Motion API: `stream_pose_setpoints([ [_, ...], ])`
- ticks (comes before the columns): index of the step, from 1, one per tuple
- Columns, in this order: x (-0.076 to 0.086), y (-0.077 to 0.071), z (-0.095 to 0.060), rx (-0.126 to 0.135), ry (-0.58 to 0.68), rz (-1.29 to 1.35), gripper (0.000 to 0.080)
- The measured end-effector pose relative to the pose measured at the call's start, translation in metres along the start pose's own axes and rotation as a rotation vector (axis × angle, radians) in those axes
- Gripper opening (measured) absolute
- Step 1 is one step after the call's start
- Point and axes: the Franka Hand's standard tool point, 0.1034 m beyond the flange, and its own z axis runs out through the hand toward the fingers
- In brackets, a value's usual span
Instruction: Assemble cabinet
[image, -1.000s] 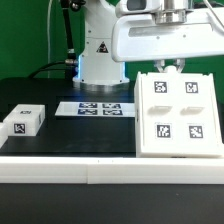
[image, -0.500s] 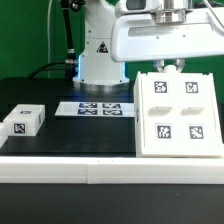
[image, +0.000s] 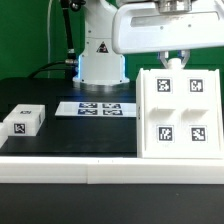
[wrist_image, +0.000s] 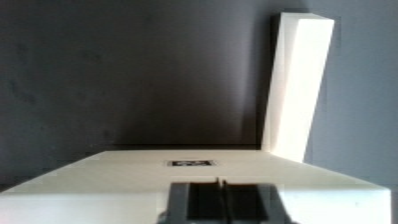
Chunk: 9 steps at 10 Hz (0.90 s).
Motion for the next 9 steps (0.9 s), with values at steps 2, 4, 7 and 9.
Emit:
stream_pose_setpoints([
  [2, -0.001, 0.001, 0.001, -0.001, -0.001, -0.006, 0.0002],
  [4, -0.003, 0.003, 0.000, -0.002, -0.003, -0.012, 0.0002],
  [7, 0.014, 0.004, -0.011, 0.006, -0.036, -0.017, 0.0002],
  [9, 0.017, 0.004, -0.010, 0.008, -0.042, -0.018, 0.0002],
])
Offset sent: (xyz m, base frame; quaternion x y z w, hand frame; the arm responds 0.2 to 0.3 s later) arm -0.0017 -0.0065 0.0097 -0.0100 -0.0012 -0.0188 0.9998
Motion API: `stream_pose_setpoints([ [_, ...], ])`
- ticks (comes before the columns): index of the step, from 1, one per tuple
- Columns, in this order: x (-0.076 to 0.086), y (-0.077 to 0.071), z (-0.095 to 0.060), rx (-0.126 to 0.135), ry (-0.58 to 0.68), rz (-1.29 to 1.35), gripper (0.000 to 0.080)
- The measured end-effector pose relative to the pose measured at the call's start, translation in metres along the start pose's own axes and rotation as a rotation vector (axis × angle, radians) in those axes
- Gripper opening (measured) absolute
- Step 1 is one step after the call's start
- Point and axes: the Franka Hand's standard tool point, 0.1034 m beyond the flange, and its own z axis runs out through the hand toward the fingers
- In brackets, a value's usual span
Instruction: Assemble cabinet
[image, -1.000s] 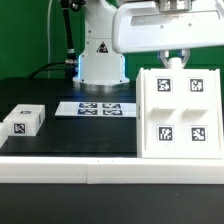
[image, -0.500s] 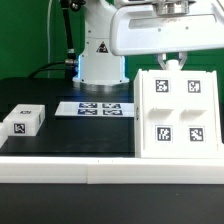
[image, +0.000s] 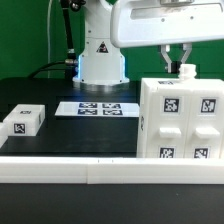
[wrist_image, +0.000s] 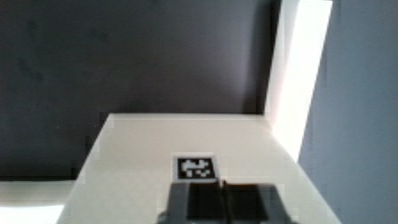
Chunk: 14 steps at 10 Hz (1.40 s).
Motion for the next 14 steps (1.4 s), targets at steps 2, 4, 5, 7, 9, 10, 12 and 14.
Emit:
stream_pose_setpoints([
  [2, 0.000, 0.000, 0.000, 0.000, 0.000, 0.000, 0.0042],
  [4, 0.000, 0.000, 0.000, 0.000, 0.000, 0.000, 0.0217],
  [5, 0.000, 0.000, 0.000, 0.000, 0.000, 0.000, 0.0217],
  [7, 0.000, 0.000, 0.000, 0.000, 0.000, 0.000, 0.0579],
  [9, 0.000, 0.000, 0.000, 0.000, 0.000, 0.001, 0.0733],
  [10, -0.003, 0.001, 0.001, 0.000, -0.003, 0.002, 0.0781],
  [12, -0.034, 0.010, 0.006, -0.010, -0.038, 0.102, 0.0794],
  [14, -0.053, 0.022, 0.016, -0.019, -0.058, 0.133, 0.0798],
])
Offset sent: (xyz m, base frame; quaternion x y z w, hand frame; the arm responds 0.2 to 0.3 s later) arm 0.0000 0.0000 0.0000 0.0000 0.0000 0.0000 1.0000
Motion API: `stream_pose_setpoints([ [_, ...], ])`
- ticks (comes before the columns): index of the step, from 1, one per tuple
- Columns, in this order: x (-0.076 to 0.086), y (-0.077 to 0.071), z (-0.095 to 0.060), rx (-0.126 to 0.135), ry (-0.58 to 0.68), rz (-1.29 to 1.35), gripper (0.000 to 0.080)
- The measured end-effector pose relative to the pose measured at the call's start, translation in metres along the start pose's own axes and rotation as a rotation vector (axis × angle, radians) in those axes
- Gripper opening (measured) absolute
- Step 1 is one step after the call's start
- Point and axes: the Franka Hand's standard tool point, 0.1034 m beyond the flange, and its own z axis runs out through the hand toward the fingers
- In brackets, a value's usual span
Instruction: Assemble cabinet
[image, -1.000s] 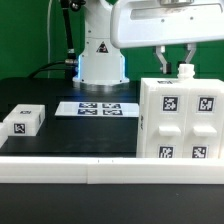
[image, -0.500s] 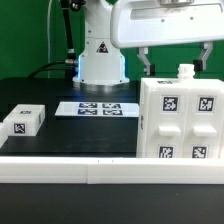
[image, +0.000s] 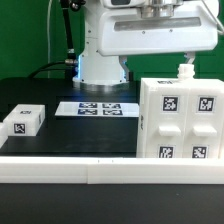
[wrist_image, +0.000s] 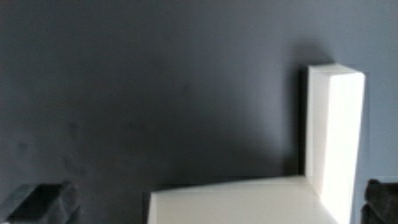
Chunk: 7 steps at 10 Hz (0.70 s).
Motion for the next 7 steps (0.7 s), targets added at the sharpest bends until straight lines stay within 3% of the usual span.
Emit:
stream_pose_setpoints([
  [1, -0.005, 0.009, 0.004, -0.005, -0.001, 0.006, 0.0797],
  [5, -0.004, 0.008, 0.004, -0.005, 0.000, 0.002, 0.0797],
  [7, -0.003, 0.019, 0.003, -0.008, 0.001, -0.002, 0.0797],
])
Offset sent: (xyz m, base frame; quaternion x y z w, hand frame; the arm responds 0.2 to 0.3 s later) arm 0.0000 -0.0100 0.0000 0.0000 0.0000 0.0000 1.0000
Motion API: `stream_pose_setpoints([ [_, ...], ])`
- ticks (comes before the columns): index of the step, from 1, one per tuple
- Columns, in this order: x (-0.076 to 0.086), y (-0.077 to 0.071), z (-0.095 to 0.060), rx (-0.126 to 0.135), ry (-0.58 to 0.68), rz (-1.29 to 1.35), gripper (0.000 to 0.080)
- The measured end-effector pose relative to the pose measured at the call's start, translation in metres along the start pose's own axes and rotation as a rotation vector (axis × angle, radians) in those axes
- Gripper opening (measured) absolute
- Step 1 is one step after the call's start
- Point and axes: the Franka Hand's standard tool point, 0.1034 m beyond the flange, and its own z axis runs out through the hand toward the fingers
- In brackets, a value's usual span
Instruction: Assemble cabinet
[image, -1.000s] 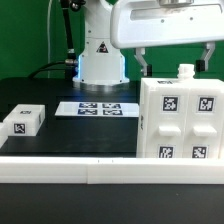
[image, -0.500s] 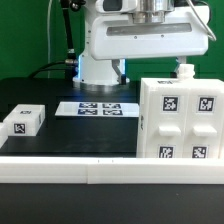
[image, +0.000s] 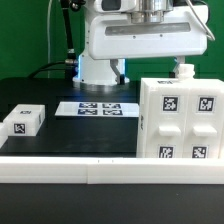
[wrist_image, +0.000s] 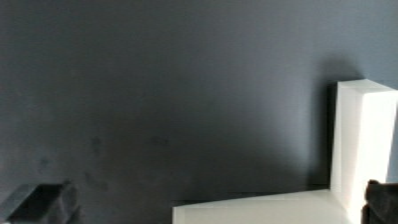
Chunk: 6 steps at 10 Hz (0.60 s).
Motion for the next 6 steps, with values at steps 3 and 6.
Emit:
stream_pose_setpoints([
  [3, -0.030, 0.071, 0.012, -0.026, -0.024, -0.023, 0.0797],
  [6, -0.043, 0.139, 0.019, -0.041, -0.039, -0.064, 0.0797],
])
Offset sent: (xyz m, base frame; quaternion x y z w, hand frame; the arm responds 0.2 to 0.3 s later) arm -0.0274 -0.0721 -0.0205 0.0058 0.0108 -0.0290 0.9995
